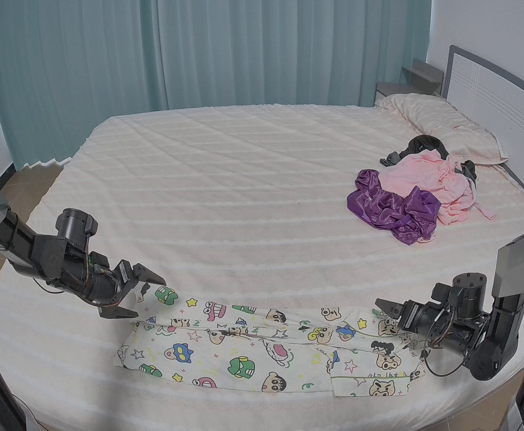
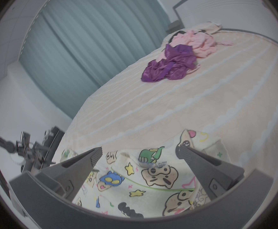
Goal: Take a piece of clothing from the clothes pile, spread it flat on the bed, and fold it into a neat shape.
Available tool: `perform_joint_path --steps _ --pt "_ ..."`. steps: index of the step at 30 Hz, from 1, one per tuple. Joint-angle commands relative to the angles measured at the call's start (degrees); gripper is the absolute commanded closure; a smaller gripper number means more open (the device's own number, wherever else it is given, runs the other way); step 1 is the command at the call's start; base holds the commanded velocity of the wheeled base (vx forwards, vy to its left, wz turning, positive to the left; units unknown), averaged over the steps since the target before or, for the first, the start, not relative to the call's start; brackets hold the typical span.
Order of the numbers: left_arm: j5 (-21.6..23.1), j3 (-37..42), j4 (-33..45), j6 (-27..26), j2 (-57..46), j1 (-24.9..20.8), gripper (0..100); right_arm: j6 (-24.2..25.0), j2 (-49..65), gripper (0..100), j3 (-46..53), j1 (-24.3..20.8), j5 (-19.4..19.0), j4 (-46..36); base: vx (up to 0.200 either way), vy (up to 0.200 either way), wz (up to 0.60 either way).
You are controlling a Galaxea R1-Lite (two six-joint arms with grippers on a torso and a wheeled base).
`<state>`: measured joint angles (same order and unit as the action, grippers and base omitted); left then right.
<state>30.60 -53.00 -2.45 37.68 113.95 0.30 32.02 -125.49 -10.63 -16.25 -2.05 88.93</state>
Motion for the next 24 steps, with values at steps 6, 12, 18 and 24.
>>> perform_joint_path --steps 6,12,18,24 --pt "0.0 6.2 -5.6 -0.6 -1.5 0.4 0 -10.0 0.1 0 -2.2 4.0 -9.8 -8.2 0.000 0.000 0.00" --pt "0.1 6.5 -6.3 -0.7 -1.4 0.4 0 -13.4 -0.1 0 -7.2 5.0 -11.2 -12.7 0.000 0.000 0.00" --pt "0.2 6.6 -6.3 -0.7 -1.4 0.4 0 -15.1 2.3 0 -13.4 4.7 -11.4 -22.7 0.000 0.000 0.00" --pt "0.2 6.6 -6.3 -0.7 -1.4 0.3 0 -17.5 4.0 0 -14.8 3.6 -12.5 -26.6 0.000 0.000 0.00"
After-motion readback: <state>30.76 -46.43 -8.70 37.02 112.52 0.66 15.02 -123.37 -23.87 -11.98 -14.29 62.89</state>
